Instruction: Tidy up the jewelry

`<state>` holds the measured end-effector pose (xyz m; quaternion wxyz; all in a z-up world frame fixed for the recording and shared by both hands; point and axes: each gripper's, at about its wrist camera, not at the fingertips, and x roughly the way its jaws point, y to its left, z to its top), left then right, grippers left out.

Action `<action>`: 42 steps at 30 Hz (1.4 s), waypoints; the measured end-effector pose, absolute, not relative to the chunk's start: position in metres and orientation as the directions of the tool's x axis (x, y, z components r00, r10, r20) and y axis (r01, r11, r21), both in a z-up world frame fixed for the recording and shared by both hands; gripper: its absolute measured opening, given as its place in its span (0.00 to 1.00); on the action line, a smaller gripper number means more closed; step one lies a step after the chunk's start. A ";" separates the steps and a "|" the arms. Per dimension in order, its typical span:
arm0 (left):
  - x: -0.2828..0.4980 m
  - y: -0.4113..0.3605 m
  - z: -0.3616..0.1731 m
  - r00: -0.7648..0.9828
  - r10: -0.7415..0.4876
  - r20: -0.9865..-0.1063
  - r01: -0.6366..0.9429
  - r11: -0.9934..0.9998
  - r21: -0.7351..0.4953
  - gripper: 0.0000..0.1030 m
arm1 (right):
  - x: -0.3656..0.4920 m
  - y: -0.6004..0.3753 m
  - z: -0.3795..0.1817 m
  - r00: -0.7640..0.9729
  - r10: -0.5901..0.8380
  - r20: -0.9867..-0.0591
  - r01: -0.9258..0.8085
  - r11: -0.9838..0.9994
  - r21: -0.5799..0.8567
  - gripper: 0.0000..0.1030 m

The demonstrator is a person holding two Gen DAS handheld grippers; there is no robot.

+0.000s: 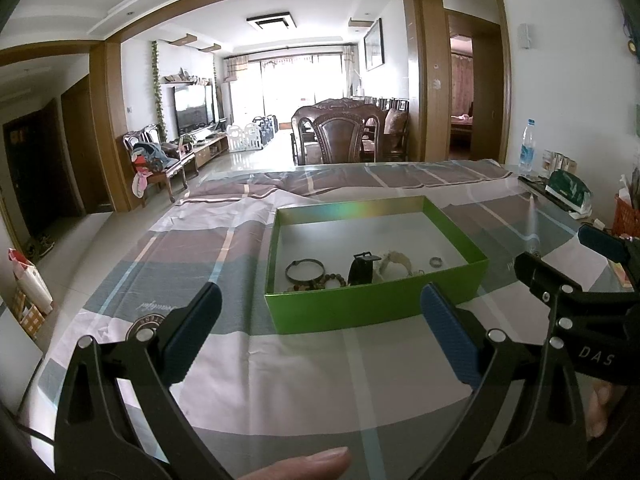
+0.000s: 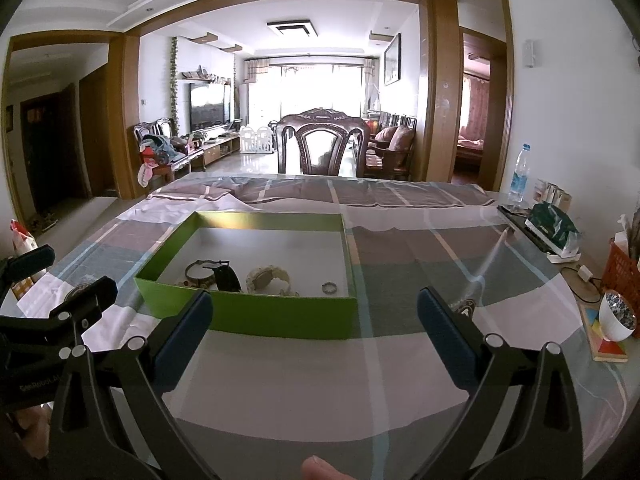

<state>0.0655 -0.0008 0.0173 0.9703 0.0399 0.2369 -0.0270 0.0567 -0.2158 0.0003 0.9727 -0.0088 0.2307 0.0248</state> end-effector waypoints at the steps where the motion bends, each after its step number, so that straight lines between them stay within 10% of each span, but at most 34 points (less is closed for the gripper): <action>1: 0.066 -0.001 0.017 0.886 -0.035 -0.462 0.072 0.995 0.063 0.96 | 0.057 -0.216 0.000 0.892 0.044 -0.449 -0.052 0.999 -0.006 0.97; 42: 0.060 -0.002 0.009 0.879 -0.050 -0.475 0.086 0.995 0.055 0.96 | 0.055 -0.216 0.000 0.891 0.041 -0.452 -0.051 0.999 -0.011 0.97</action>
